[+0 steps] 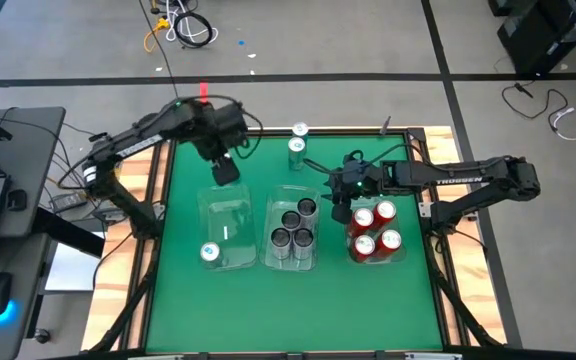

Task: Sort soda cans
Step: Put the top left blue soda can into the left transparent bin

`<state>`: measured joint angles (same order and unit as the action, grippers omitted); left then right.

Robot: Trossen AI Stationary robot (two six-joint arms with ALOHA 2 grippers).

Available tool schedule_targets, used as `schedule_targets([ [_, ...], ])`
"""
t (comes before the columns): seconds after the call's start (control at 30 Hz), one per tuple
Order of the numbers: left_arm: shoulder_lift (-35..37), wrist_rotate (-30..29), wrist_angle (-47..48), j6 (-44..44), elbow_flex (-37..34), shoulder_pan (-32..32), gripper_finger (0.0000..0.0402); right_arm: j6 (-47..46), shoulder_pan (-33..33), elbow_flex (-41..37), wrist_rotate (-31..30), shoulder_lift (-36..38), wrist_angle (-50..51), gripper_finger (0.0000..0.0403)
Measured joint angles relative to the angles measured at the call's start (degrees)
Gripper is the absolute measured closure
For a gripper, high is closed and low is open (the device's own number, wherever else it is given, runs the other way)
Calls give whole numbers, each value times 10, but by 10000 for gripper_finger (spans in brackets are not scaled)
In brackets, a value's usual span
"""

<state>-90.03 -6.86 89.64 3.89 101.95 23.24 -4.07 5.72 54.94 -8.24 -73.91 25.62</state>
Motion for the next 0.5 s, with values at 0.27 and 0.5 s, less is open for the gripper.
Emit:
schedule_targets([
  [0.27, 58, 9, 5, 125, -5, -113, 171, -2, 0, 0, 0, 0, 1, 247],
  [0.5, 105, -4, 4, 210, -125, -185, 171, -2, 0, 0, 0, 0, 1, 247],
])
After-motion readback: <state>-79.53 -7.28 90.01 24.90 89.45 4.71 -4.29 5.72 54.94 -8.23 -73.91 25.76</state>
